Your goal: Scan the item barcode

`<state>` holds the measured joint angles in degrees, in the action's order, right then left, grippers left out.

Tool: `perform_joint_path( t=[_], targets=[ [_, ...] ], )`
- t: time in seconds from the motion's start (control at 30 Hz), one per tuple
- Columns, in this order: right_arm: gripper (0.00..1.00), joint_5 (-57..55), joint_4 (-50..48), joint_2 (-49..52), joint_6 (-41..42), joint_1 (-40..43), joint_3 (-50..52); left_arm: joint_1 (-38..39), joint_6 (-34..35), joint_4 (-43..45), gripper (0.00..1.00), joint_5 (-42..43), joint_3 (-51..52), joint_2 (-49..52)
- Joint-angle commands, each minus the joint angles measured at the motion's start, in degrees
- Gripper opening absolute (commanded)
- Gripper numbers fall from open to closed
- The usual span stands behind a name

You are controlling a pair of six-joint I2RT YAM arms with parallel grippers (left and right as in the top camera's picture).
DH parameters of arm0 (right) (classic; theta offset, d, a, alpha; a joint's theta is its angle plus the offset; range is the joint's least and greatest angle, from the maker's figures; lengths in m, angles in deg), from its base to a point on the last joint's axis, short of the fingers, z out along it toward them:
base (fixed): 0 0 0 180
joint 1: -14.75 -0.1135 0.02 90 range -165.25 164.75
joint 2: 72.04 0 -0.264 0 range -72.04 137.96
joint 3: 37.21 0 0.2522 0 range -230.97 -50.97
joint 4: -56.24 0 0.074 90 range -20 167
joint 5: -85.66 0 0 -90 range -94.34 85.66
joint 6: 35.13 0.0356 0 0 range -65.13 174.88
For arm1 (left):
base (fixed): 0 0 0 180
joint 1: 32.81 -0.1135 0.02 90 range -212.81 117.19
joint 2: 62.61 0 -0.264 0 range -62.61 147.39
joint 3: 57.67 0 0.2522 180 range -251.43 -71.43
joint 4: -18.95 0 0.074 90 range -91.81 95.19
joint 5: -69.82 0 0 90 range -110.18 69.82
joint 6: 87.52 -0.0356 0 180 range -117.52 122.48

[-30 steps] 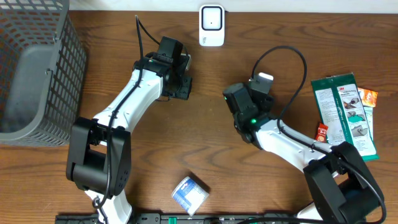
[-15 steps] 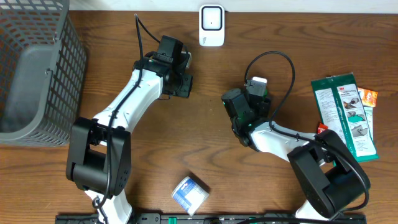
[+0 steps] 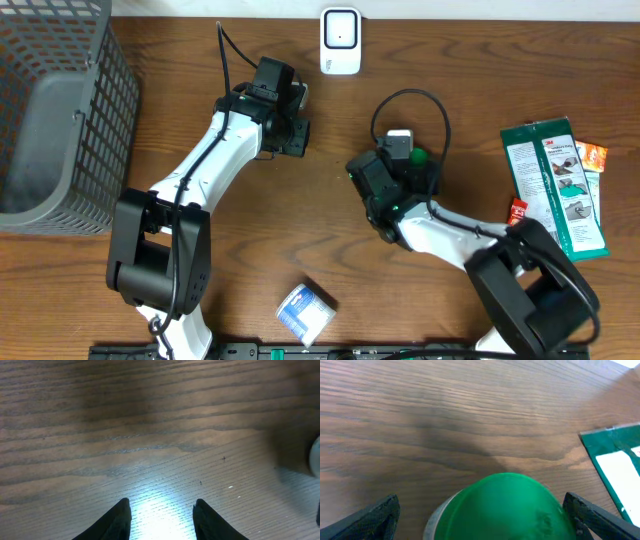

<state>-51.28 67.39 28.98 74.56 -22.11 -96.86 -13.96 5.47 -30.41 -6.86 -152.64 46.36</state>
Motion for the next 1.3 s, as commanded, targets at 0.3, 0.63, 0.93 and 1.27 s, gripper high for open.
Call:
perform_joint_path(
  t=[0.3, 0.63, 0.93, 1.27],
  targets=[
    [0.99, 10.3, 7.6, -15.2, -2.3, -0.2, 0.2, -0.1, -0.6, 0.1, 0.5, -0.5, -0.1, -1.5],
    [0.99, 34.3, 19.4, -40.0, 1.4, 16.9, -0.4, 1.3, -2.5, -2.6, 0.56, -0.3, -1.8, -1.5],
    [0.99, 34.2, 31.2, -47.1, 1.5, 34.6, -0.4, 13.8, -2.6, -4.9, 0.61, -0.5, -14.1, -1.5],
    [0.99, 57.2, 33.5, -39.1, 4.0, 55.5, -0.4, 23.9, -8.7, -2.3, 0.86, -2.4, -14.6, -1.3]
  ],
)
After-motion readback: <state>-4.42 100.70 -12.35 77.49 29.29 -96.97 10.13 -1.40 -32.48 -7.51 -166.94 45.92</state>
